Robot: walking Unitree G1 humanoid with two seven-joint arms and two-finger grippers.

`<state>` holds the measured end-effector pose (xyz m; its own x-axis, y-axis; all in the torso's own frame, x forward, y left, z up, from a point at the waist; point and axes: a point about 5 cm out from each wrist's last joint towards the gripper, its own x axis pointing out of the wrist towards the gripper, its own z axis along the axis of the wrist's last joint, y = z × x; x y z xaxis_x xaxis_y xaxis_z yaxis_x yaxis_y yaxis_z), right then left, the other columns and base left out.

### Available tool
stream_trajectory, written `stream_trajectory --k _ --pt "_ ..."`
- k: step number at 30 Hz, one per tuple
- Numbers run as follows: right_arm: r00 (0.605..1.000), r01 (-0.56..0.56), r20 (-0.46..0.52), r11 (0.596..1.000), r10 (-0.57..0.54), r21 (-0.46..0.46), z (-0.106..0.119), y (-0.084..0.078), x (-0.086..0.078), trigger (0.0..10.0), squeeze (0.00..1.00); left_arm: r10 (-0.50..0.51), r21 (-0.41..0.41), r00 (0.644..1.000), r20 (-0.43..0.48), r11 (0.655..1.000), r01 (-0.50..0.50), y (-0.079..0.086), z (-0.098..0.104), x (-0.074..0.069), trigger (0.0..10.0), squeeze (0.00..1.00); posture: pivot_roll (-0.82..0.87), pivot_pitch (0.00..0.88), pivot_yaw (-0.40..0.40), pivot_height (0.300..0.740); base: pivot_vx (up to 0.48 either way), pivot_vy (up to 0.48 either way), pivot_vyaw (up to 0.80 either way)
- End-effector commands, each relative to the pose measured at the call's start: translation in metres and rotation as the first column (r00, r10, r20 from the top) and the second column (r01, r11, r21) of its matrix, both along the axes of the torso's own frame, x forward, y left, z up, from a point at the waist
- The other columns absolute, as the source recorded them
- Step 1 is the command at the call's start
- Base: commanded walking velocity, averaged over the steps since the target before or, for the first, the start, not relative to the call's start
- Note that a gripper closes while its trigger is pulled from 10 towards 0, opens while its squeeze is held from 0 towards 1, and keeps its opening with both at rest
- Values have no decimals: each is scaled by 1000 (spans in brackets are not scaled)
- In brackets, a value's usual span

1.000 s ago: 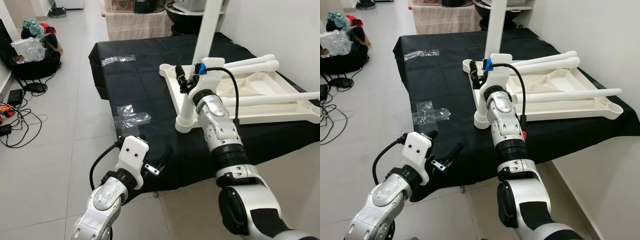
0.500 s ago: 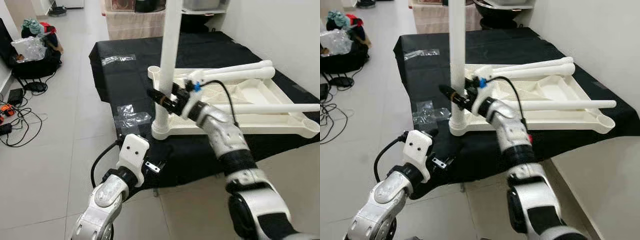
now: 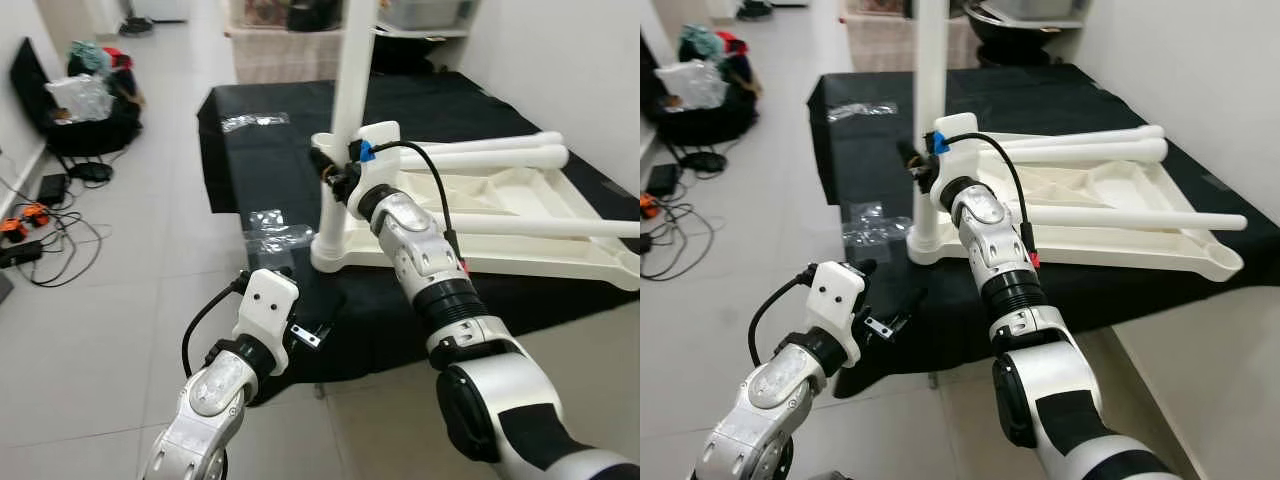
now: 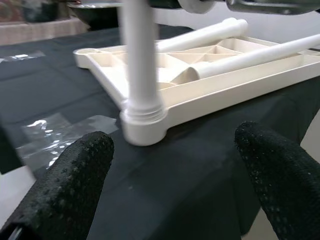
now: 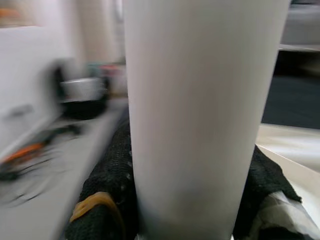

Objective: Building children table

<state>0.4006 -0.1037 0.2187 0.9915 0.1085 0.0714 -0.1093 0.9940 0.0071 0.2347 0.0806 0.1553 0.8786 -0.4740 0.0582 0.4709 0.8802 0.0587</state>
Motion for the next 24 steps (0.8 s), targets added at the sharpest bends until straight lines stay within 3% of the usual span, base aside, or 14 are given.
stream_trajectory --k 1,2,4,8,9,10,11,12,13,16,17,22,23,24 --pt "926 367 -81 929 -370 -41 -19 -47 -6 0 0 1 3 1000 -8 1000 -1 -1 -3 1 10000 0 17 39 -90 740 0 0 0" --pt "926 367 -81 929 -370 -41 -19 -47 -6 0 0 1 3 1000 -8 1000 -1 -1 -3 1 10000 0 17 39 -90 740 0 0 0" --pt "878 475 -68 880 -473 7 -16 -51 -13 0 0 2 3 1000 -8 1000 -2 -1 -3 1 10000 0 17 40 -87 740 0 0 0" --pt "898 440 -63 894 -436 83 -11 -40 -13 0 0 -6 9 1000 -10 1000 6 -1 -4 -1 10000 0 17 38 -85 740 0 0 0" --pt "922 388 -61 915 -383 110 -8 -31 -11 4941 0 -9 12 1000 -13 1000 9 -1 -4 -2 10000 0 18 37 -86 740 0 0 0" --pt "922 388 -61 915 -383 110 -8 -31 -11 4941 0 -9 12 1000 -13 1000 9 -1 -4 -2 10000 0 18 37 -86 740 0 0 0" --pt "956 292 -32 944 -291 151 -3 -21 -8 10000 0 -8 13 1000 -13 1000 9 -1 -4 -2 10000 0 16 35 -83 740 0 0 0" --pt "956 292 -32 944 -291 151 -3 -21 -8 10000 0 -8 13 1000 -13 1000 9 -1 -4 -2 10000 0 16 35 -83 740 0 0 0" --pt "986 161 18 974 -166 159 5 -7 -6 10000 1000 -5 12 1000 -13 1000 5 -1 -4 -1 10000 0 17 32 -84 740 0 0 0" --pt "986 159 27 976 -165 147 7 -5 -5 10000 1000 -5 12 1000 -13 1000 5 -1 -4 -1 10000 0 16 33 -82 740 0 0 0" --pt "988 143 35 982 -149 127 9 -3 -5 10000 39 -4 13 1000 -13 1000 4 -2 -4 -1 10000 0 18 26 -85 740 0 0 0" --pt "1000 -14 21 998 13 69 10 1 -1 10000 0 -1 12 1000 -18 1000 1 -2 -6 -3 10000 0 21 21 -88 740 0 0 0" --pt "986 -165 -11 982 167 93 8 6 -1 10000 0 -2 12 1000 -17 1000 2 -3 -6 -3 10000 0 21 21 -88 740 0 0 0" --pt "986 -165 -11 982 167 93 8 6 -1 10000 0 -2 12 1000 -17 1000 2 -3 -6 -3 10000 0 21 21 -88 740 0 0 0"
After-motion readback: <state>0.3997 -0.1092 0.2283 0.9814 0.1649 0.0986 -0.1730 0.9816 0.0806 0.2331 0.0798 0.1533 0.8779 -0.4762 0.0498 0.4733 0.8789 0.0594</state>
